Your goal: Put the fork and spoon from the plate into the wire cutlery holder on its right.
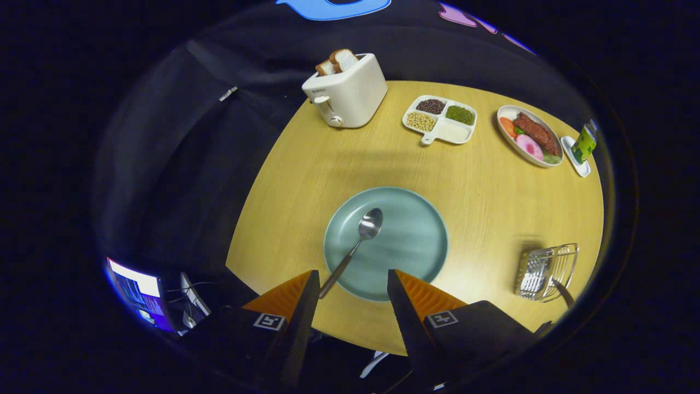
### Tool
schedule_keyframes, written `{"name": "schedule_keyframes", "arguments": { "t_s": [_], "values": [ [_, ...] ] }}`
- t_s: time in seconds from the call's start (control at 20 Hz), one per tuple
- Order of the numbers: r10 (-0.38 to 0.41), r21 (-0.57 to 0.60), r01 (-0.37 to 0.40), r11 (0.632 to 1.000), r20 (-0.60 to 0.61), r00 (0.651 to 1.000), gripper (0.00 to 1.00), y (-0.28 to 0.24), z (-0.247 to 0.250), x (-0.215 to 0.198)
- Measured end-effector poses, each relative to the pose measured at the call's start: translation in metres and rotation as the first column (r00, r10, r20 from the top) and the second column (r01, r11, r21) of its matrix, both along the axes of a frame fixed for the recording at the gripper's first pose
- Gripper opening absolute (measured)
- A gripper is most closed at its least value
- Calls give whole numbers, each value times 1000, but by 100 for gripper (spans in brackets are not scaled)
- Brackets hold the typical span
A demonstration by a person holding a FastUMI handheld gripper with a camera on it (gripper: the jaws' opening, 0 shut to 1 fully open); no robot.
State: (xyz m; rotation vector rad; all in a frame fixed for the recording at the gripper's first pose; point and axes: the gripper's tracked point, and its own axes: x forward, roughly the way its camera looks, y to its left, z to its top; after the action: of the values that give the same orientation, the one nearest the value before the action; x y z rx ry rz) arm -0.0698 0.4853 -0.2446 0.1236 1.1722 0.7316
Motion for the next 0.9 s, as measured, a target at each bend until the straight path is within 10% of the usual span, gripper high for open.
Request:
{"name": "schedule_keyframes", "arguments": {
  "t_s": [0.6, 0.9],
  "values": [
    [-170, -145, 145, 979, -181, 969, 78, 51, -98, 5],
    [-208, -211, 166, 963, -196, 958, 28, 48, -117, 5]
  ]
}}
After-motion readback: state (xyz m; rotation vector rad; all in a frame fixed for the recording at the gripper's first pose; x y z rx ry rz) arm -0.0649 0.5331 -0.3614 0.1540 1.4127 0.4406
